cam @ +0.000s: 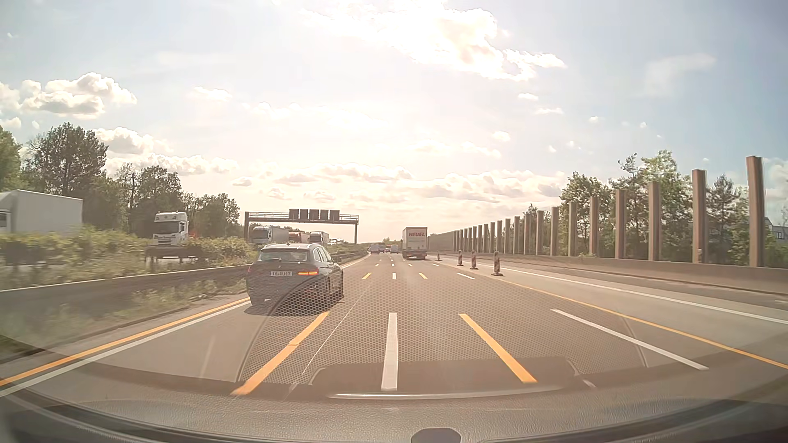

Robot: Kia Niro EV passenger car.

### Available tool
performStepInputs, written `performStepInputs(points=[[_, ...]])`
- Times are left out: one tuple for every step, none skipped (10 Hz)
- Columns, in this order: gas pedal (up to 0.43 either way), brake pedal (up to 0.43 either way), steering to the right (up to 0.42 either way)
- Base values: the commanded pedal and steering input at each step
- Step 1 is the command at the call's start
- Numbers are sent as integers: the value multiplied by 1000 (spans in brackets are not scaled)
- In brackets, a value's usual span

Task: Follow the waypoints while adhering to traffic rules and regulations

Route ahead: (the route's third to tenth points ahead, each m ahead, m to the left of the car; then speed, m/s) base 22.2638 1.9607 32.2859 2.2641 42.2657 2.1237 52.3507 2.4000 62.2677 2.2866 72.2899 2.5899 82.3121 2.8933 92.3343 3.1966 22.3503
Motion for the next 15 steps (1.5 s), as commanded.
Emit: performStepInputs(points=[[138, 0, 0], [138, 0, 0], [138, 0, 0], [138, 0, 0], [138, 0, 0], [138, 0, 0], [138, 0, 0], [138, 0, 1], [138, 0, 1], [138, 0, 2], [138, 0, 2], [138, 0, 1], [138, 0, -1], [138, 0, -2], [138, 0, -3]])
